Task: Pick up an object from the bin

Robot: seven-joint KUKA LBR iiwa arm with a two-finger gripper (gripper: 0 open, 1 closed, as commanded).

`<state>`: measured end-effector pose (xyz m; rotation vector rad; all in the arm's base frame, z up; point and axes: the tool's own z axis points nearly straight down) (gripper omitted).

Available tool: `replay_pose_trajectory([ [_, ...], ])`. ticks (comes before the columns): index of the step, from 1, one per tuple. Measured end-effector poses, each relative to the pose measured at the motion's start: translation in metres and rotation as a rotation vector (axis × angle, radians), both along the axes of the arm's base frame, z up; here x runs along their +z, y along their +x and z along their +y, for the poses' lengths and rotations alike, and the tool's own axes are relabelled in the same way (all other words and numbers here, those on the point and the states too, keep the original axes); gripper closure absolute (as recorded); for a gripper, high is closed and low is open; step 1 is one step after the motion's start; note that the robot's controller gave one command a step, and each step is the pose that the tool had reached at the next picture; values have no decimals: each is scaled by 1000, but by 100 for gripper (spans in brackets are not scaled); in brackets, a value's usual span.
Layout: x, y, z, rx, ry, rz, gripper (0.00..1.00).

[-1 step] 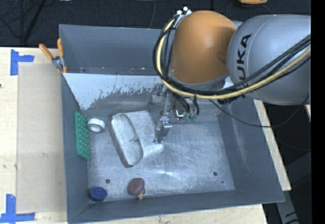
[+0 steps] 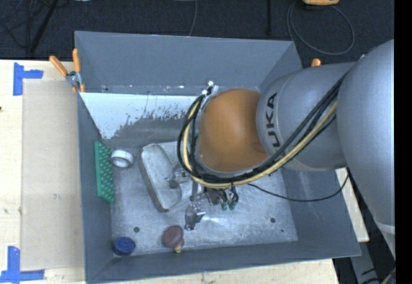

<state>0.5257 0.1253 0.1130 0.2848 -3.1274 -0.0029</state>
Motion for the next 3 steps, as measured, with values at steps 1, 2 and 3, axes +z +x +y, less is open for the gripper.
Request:
replay_pose_trajectory([
  [1, -30, -52, 38, 40, 1, -12, 0],
  [2, -32, -54, 36, 35, -2, -1, 100],
  [3, 141, -52, 38, 45, 1, -9, 100],
])
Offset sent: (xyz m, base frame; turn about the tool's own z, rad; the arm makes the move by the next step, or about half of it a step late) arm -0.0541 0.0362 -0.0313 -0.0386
